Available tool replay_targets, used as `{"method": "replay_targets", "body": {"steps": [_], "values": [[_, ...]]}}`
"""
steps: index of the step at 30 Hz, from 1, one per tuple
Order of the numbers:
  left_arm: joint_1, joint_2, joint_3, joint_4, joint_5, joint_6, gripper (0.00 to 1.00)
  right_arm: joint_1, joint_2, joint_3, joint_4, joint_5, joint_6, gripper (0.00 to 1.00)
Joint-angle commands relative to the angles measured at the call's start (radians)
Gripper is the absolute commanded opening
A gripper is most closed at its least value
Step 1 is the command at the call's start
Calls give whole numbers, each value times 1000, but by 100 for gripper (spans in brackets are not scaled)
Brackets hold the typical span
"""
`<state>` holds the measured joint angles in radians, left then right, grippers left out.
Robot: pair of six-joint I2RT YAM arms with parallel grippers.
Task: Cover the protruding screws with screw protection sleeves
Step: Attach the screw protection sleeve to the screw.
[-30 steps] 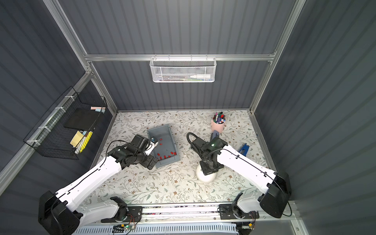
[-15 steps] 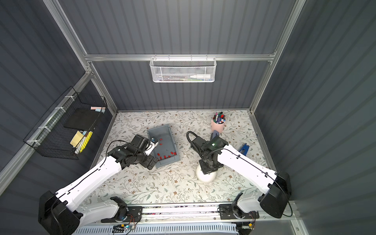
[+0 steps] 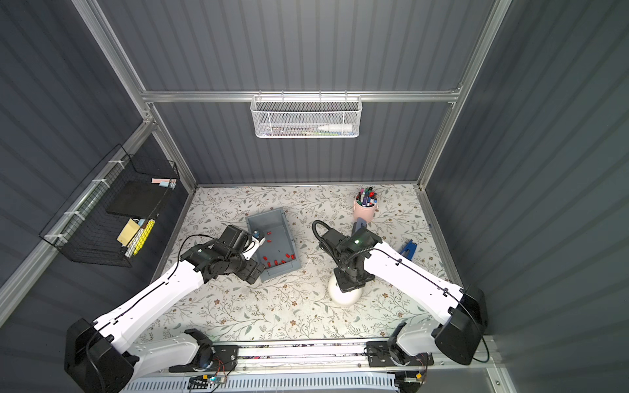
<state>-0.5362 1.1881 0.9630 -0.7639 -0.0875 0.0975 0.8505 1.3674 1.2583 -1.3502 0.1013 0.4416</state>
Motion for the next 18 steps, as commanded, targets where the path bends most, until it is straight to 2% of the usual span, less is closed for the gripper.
{"method": "replay_targets", "body": {"steps": [1,18], "values": [[-7,5,-1,-7,-6,11,99,0,7,10,-18,-11,4,0],[-18,-1,-6,-5,-21,26,99,0,17,-5,-18,-2,9,0]]}}
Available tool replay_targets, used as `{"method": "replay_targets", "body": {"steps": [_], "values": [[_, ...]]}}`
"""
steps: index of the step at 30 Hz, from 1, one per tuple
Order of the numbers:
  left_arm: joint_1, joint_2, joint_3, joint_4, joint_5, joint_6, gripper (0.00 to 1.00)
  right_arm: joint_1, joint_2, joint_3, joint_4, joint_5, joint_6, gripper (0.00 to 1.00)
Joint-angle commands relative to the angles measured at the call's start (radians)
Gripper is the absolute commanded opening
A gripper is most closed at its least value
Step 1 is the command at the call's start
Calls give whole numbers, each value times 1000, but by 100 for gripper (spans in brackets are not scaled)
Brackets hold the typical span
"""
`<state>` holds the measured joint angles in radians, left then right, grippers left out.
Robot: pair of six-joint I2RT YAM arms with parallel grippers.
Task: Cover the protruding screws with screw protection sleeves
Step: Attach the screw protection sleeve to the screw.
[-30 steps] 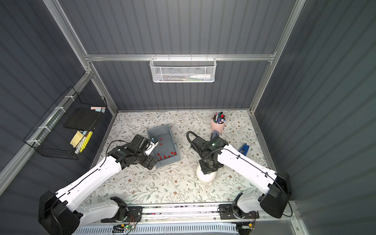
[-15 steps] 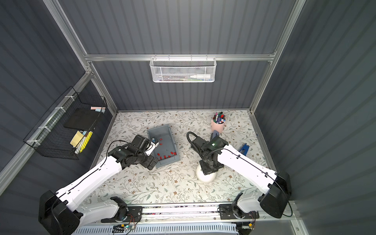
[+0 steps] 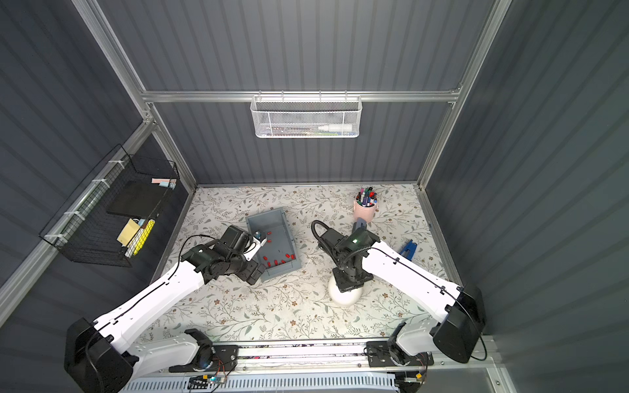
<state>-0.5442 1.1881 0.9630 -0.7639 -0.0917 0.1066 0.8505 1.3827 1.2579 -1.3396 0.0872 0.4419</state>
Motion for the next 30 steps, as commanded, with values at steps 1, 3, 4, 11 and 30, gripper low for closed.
{"method": "replay_targets", "body": {"steps": [1,3,4,11,30], "values": [[-10,0,-6,-5,-18,19,99,1,0,-5,-27,12,9,0],[-11,-1,-6,-5,-19,19,99,0,4,-14,-17,-1,8,0],[-11,-1,-5,-5,-21,19,99,0,8,-21,-10,-11,7,0],[-13,-1,-8,-2,-22,21,99,0,27,-26,-6,-10,21,0],[-22,-21,-12,2,-31,25,100,1,-16,13,5,6,41,15]]}}
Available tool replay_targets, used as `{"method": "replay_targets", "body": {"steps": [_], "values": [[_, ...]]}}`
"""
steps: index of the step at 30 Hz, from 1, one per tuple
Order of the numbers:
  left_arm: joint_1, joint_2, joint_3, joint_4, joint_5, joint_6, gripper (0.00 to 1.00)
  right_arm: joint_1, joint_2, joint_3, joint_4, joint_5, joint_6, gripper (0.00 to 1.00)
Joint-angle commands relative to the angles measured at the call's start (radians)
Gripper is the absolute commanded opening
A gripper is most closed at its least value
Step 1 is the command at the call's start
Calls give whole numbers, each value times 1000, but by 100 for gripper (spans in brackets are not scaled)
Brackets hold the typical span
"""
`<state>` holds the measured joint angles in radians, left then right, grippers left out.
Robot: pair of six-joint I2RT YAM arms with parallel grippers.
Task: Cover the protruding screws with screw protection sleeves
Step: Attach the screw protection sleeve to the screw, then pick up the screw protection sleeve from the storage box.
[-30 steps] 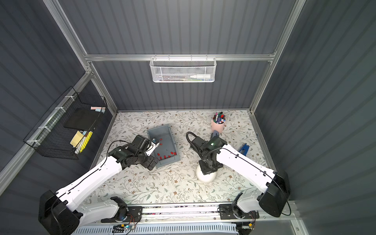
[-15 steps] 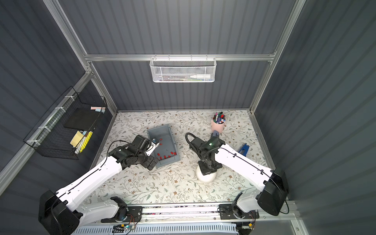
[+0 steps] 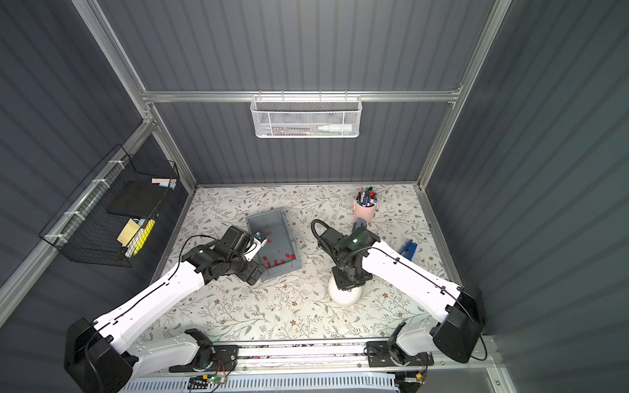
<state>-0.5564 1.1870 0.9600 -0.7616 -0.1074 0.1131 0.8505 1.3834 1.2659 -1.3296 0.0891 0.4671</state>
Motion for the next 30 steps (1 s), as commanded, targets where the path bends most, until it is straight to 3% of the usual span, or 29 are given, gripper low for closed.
{"method": "replay_targets", "body": {"steps": [1,4,12,16,19,21,24,30], "values": [[-10,-20,-8,-1,-16,20,99,0,-18,-3,0,6,19,12],[-11,-23,-10,-1,-24,25,99,0,-24,-34,16,13,28,8],[-11,-33,-10,1,-49,30,100,0,-29,-73,45,11,34,8],[-11,-42,-17,11,-83,43,99,0,-25,0,13,35,22,9],[-8,-47,-19,16,-156,63,100,0,-9,102,-32,68,3,16],[16,-46,-13,12,-189,56,99,1,18,184,-49,77,-15,17],[92,-39,10,-25,-147,-17,99,4,79,303,-9,50,-41,21],[222,27,60,-95,-30,-169,97,37,247,452,267,-70,-116,27]]}}
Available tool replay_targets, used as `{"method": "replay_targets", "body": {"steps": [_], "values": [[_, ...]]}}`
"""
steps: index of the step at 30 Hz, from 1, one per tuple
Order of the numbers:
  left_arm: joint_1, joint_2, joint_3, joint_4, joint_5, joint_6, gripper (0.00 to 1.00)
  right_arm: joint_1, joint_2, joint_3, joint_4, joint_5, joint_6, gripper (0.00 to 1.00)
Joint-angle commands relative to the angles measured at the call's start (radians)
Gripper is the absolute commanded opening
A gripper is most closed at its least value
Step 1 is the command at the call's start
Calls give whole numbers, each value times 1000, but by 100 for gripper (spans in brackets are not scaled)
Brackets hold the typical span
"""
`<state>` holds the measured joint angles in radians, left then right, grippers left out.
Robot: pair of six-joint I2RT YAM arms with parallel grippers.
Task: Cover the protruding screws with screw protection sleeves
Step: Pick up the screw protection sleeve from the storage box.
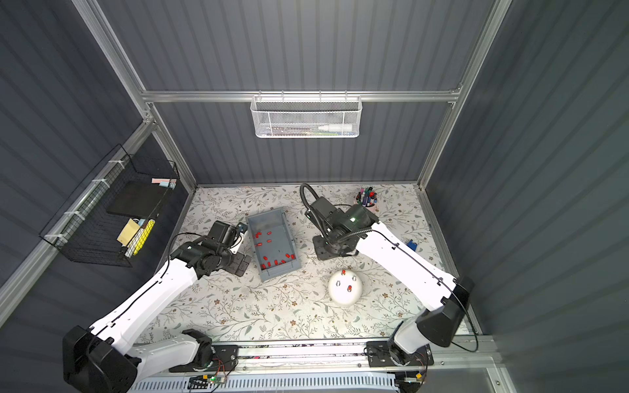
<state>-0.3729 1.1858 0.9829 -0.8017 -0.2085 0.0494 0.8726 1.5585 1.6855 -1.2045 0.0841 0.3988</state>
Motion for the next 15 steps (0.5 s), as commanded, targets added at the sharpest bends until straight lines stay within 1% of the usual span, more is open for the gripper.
{"method": "replay_targets", "body": {"steps": [1,2,4,8,10,13,15], "values": [[67,44,41,-59,117,-144,93,19,101,39,200,-92,-61,27],[98,59,44,-58,164,-178,89,24,126,38,269,-123,-80,27],[143,88,48,-53,216,-228,81,35,169,17,401,-142,-104,27],[194,163,60,-56,274,-267,80,48,283,11,590,-202,-190,26],[203,200,66,-56,288,-273,80,49,350,54,596,-236,-229,26],[220,260,84,-56,341,-301,81,49,446,112,596,-285,-268,25],[226,298,102,-60,368,-310,78,49,488,136,602,-308,-278,25]]}}
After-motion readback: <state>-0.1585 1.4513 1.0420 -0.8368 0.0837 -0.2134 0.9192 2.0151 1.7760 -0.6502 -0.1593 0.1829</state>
